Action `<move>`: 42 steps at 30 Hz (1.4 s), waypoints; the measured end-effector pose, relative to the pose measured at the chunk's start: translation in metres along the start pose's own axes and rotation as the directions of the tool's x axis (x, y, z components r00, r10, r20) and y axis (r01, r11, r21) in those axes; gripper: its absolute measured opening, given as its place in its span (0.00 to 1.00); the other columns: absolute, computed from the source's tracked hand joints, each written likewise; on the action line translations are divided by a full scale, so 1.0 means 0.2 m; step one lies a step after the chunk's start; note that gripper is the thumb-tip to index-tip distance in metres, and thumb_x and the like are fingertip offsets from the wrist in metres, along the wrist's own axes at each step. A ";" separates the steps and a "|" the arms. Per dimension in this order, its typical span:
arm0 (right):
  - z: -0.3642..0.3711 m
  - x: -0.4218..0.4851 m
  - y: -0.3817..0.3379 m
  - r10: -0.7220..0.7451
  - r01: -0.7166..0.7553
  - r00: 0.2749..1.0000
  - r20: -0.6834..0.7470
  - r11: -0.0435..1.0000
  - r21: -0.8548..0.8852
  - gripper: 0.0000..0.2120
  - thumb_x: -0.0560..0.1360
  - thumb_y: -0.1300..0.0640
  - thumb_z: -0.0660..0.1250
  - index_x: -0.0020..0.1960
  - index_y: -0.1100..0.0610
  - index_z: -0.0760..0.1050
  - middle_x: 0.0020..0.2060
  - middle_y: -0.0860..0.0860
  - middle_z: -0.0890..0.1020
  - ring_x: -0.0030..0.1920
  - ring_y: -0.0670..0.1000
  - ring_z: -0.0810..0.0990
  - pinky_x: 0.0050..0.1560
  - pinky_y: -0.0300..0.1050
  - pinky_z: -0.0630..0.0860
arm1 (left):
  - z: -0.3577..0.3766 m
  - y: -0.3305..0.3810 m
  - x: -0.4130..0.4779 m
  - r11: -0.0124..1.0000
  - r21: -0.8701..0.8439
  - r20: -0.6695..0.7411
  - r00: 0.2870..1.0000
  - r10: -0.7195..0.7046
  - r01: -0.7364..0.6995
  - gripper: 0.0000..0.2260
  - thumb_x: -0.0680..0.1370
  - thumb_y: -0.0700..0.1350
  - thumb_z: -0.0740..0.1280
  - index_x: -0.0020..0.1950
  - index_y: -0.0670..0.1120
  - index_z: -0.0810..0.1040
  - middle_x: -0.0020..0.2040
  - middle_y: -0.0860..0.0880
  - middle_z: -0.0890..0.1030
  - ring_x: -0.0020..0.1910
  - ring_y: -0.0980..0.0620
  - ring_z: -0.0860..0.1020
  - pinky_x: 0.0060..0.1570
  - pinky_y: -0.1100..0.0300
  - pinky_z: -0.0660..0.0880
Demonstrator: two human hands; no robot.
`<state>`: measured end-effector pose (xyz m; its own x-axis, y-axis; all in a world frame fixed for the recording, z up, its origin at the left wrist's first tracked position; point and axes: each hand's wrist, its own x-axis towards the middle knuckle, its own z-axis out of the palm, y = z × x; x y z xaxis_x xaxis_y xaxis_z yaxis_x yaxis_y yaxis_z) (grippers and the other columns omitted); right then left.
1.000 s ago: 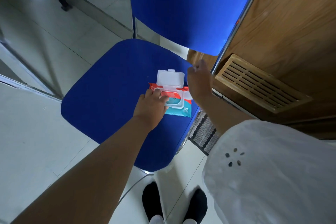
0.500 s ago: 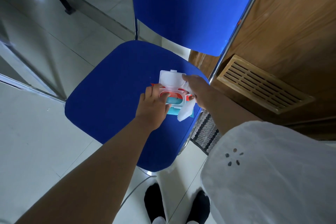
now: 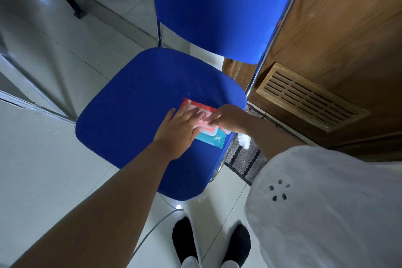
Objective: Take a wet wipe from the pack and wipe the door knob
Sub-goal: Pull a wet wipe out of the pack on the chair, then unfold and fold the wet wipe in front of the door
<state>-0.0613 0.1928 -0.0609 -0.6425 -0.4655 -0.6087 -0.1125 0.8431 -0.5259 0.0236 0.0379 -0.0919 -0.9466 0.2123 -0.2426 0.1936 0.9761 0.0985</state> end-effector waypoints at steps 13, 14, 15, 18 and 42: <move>-0.06 -0.06 -0.07 0.030 -0.029 0.999 0.037 0.999 -0.025 0.24 0.74 0.60 0.63 0.69 0.53 0.65 0.65 0.57 0.72 0.59 0.56 0.76 0.54 0.46 0.75 | -0.16 0.04 0.02 1.000 0.027 0.331 0.944 -0.009 0.000 0.27 0.82 0.55 0.48 0.77 0.44 0.46 0.78 0.48 0.48 0.77 0.50 0.43 0.73 0.47 0.45; -0.09 -0.07 -0.10 0.028 -0.029 0.999 0.017 0.998 0.064 0.23 0.74 0.60 0.64 0.68 0.54 0.66 0.63 0.57 0.73 0.58 0.55 0.76 0.52 0.47 0.75 | -0.19 0.04 0.02 0.999 0.033 0.325 0.946 -0.004 -0.007 0.27 0.82 0.55 0.48 0.77 0.44 0.47 0.78 0.48 0.50 0.77 0.50 0.44 0.73 0.47 0.46; -0.14 -0.10 -0.13 0.032 -0.032 0.999 -0.003 0.989 0.146 0.23 0.73 0.60 0.64 0.67 0.54 0.66 0.60 0.57 0.74 0.55 0.54 0.77 0.49 0.45 0.75 | -0.24 0.04 0.03 0.999 0.034 0.317 0.948 -0.005 -0.006 0.27 0.82 0.54 0.49 0.77 0.44 0.48 0.78 0.49 0.50 0.77 0.50 0.44 0.73 0.46 0.47; -0.33 -0.19 -0.22 0.026 -0.008 0.999 -0.047 0.941 0.338 0.23 0.72 0.59 0.65 0.66 0.52 0.67 0.49 0.53 0.75 0.39 0.45 0.74 0.34 0.39 0.67 | -0.40 0.05 0.06 1.000 -0.004 0.298 0.954 -0.023 0.025 0.27 0.82 0.54 0.50 0.77 0.45 0.47 0.78 0.49 0.49 0.76 0.51 0.42 0.73 0.47 0.46; -2.24 -1.80 -0.71 -0.007 0.660 0.626 -0.780 0.537 0.525 0.22 0.64 0.73 0.57 0.55 0.55 0.66 0.33 0.49 0.72 0.39 0.47 0.71 0.39 0.38 0.65 | -2.83 1.03 0.36 0.881 -0.382 -0.407 0.907 0.110 -0.278 0.18 0.77 0.60 0.58 0.47 0.50 0.81 0.45 0.49 0.83 0.51 0.47 0.79 0.54 0.53 0.74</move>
<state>-0.1540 0.3609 0.5001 -0.9925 -0.0875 0.0857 -0.0864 0.0035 -0.9963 -0.1499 0.2274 0.4582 -0.9422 0.2806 0.1833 0.3352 0.7834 0.5233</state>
